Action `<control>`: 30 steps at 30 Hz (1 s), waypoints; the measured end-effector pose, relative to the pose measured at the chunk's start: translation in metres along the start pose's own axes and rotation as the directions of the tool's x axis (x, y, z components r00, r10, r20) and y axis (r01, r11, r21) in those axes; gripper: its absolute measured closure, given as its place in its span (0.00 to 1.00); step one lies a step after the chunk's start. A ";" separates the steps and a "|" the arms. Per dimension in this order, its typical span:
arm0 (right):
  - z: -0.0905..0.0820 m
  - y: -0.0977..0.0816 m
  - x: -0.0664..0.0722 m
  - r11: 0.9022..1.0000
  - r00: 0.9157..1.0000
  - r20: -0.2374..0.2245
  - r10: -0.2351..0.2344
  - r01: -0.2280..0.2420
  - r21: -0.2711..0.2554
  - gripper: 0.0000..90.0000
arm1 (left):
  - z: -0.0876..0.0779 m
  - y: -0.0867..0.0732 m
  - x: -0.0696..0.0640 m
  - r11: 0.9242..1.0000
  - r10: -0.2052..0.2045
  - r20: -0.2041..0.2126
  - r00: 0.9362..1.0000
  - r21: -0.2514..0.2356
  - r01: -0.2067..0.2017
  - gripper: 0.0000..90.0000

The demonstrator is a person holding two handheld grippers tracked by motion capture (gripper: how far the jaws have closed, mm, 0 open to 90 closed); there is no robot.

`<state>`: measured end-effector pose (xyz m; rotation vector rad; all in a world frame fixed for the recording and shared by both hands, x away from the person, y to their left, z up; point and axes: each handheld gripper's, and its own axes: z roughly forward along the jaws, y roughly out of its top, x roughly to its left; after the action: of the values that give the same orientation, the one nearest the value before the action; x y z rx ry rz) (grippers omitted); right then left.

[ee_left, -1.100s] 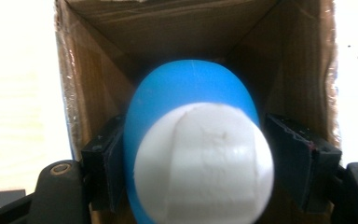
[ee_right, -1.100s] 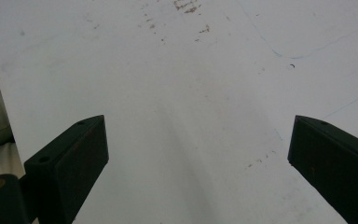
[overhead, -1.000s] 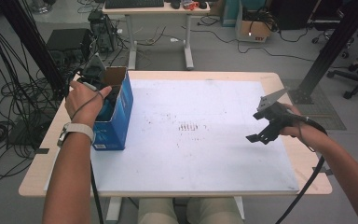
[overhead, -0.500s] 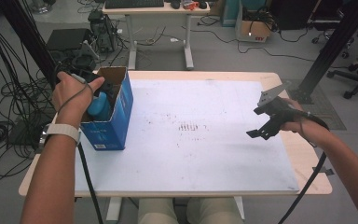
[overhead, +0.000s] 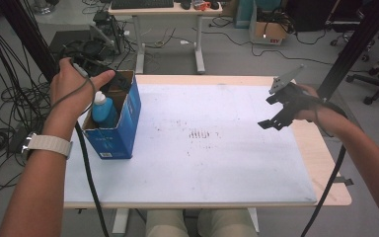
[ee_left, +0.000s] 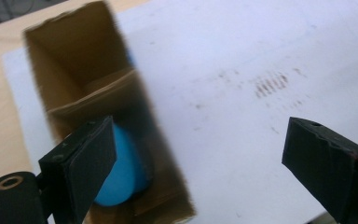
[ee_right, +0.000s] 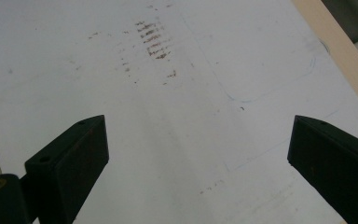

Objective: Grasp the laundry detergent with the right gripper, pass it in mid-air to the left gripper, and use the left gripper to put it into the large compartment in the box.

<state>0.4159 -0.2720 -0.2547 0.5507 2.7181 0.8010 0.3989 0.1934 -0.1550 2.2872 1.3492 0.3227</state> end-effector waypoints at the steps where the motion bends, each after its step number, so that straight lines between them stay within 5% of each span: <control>1: 0.002 0.002 -0.002 0.999 1.000 -0.003 -0.023 0.023 -0.024 0.06 | 0.000 0.001 -0.006 1.000 0.019 0.012 1.000 0.001 -0.019 0.11; 5: 0.002 0.008 -0.003 0.999 1.000 -0.002 -0.030 0.030 -0.029 0.06 | 0.004 0.004 -0.028 0.994 0.108 0.059 0.992 0.008 -0.109 0.11; 10: 0.002 0.012 -0.006 0.999 1.000 -0.005 -0.012 0.012 -0.032 0.06 | 0.012 0.007 -0.059 0.974 0.225 0.120 0.967 -0.002 -0.226 0.12; 15: 0.002 0.013 -0.012 0.999 1.000 -0.016 0.002 -0.003 -0.038 0.05 | 0.021 0.010 -0.088 0.943 0.327 0.167 0.930 -0.001 -0.332 0.13; 21: 0.002 0.013 -0.013 0.999 1.000 -0.012 0.015 -0.015 -0.035 0.05 | 0.035 0.013 -0.118 0.896 0.430 0.207 0.879 0.023 -0.444 0.13; 22: 0.001 0.013 -0.009 0.998 0.999 -0.011 0.054 -0.054 -0.017 0.05 | 0.036 0.013 -0.120 0.892 0.437 0.209 0.875 0.025 -0.452 0.12; 24: 0.002 0.013 -0.011 0.999 1.000 -0.014 0.027 -0.027 -0.041 0.05 | 0.040 0.013 -0.126 0.880 0.458 0.218 0.862 0.027 -0.474 0.12; 26: 0.000 0.014 -0.008 0.998 0.998 -0.012 0.059 -0.059 -0.036 0.05 | 0.043 0.013 -0.131 0.865 0.481 0.225 0.847 0.037 -0.501 0.12; 30: -0.001 0.014 -0.010 0.999 0.999 -0.010 0.033 -0.034 -0.036 0.05 | 0.049 0.012 -0.137 0.848 0.506 0.239 0.829 0.042 -0.529 0.12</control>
<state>0.4283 -0.2651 -0.2448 0.5877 2.7040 0.8616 0.3617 0.0554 -0.1871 2.6644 0.6266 0.1598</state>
